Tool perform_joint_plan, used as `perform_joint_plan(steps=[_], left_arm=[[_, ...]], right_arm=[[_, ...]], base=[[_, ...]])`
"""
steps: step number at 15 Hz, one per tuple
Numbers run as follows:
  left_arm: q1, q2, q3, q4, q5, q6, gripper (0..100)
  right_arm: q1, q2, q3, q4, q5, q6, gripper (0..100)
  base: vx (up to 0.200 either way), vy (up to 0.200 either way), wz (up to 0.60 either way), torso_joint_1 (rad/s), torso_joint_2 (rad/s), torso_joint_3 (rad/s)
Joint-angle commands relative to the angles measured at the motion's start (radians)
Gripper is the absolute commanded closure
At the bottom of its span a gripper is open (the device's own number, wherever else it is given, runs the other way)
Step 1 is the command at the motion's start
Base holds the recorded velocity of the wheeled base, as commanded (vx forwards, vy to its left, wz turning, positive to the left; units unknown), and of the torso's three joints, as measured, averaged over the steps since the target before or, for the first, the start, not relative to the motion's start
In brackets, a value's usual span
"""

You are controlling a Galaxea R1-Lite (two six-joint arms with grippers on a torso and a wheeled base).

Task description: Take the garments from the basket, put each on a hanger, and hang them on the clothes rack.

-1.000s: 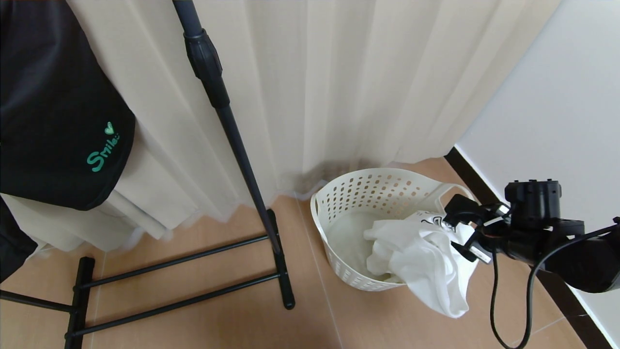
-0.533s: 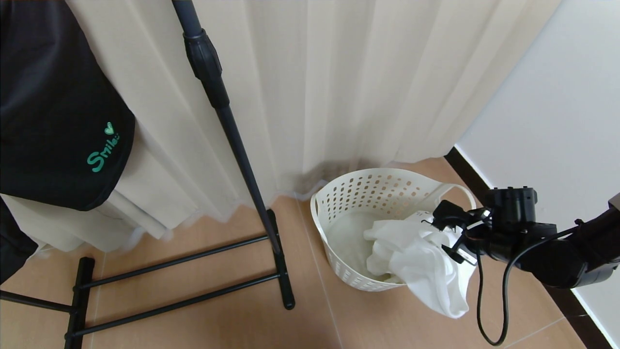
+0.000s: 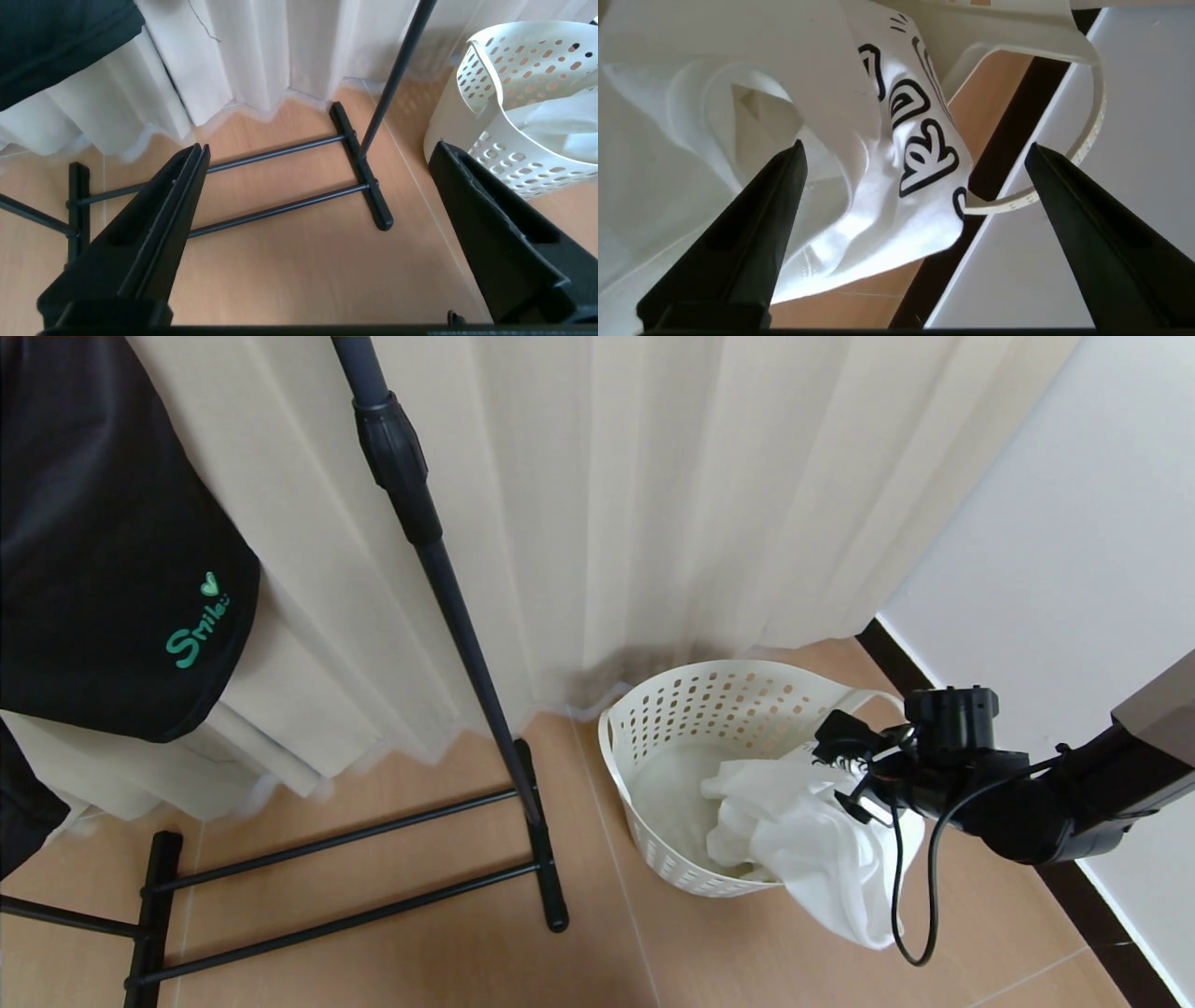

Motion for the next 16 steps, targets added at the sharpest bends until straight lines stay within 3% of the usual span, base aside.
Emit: perform_joint_plan(steps=[1, 16], left_arm=[[0.0, 0.001, 0.0, 0.0, 0.0, 0.0, 0], [0.0, 0.001, 0.0, 0.0, 0.0, 0.0, 0]], right_arm=[[0.003, 0.035, -0.032, -0.002, 0.0, -0.001, 0], [0.041, 0.085, -0.087, -0.002, -0.022, 0.002, 0]], base=[[0.0, 0.0, 0.0, 0.0, 0.0, 0.0], [0.0, 0.0, 0.0, 0.0, 0.0, 0.0]])
